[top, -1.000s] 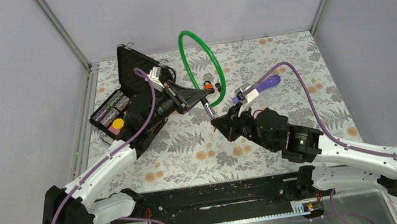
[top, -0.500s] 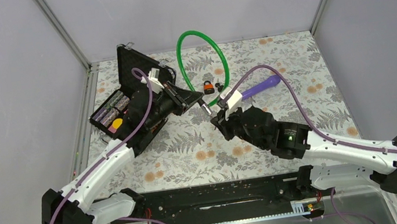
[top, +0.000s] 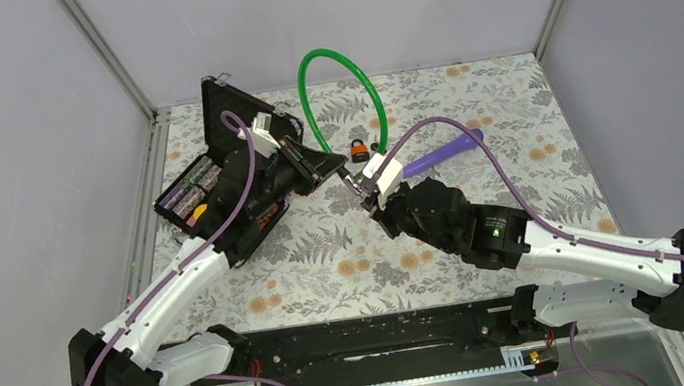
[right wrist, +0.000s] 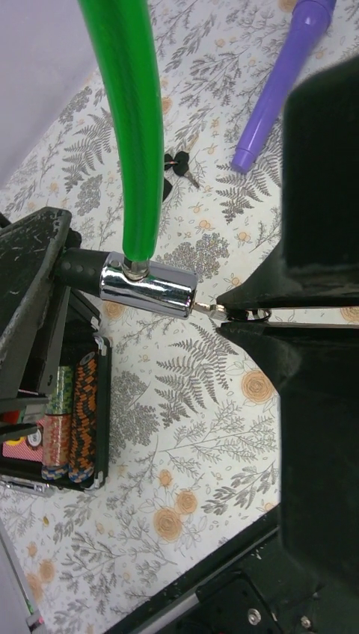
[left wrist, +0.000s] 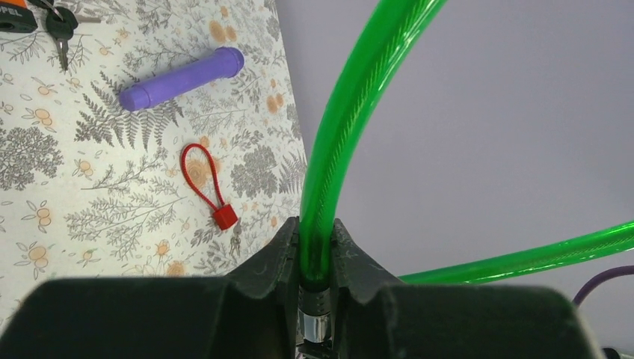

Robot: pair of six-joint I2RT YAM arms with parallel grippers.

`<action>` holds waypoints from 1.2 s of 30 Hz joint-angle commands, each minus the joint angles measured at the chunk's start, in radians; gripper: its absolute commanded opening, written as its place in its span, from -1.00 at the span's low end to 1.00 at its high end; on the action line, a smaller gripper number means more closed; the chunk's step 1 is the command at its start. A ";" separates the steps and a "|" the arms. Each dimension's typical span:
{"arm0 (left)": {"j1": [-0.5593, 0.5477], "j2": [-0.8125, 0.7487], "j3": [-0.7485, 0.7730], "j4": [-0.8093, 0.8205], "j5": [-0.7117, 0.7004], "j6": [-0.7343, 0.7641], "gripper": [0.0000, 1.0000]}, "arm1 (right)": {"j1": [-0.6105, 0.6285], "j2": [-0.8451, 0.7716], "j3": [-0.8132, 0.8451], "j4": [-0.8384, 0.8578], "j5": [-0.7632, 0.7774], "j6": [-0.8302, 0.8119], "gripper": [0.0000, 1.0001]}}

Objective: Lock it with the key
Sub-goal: Lock the lock, then place the key at the center of the board.

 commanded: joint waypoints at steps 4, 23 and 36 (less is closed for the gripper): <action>0.059 -0.036 0.085 -0.029 -0.068 0.083 -1.00 | 0.007 -0.074 0.049 -0.132 -0.231 -0.100 -1.00; 0.151 -0.095 0.053 -0.034 -0.077 0.100 -1.00 | 0.007 -0.084 0.108 -0.264 -0.411 -0.022 -1.00; 0.187 -0.128 0.019 -0.023 -0.082 0.087 -1.00 | 0.006 -0.164 0.062 -0.238 -0.410 0.023 -1.00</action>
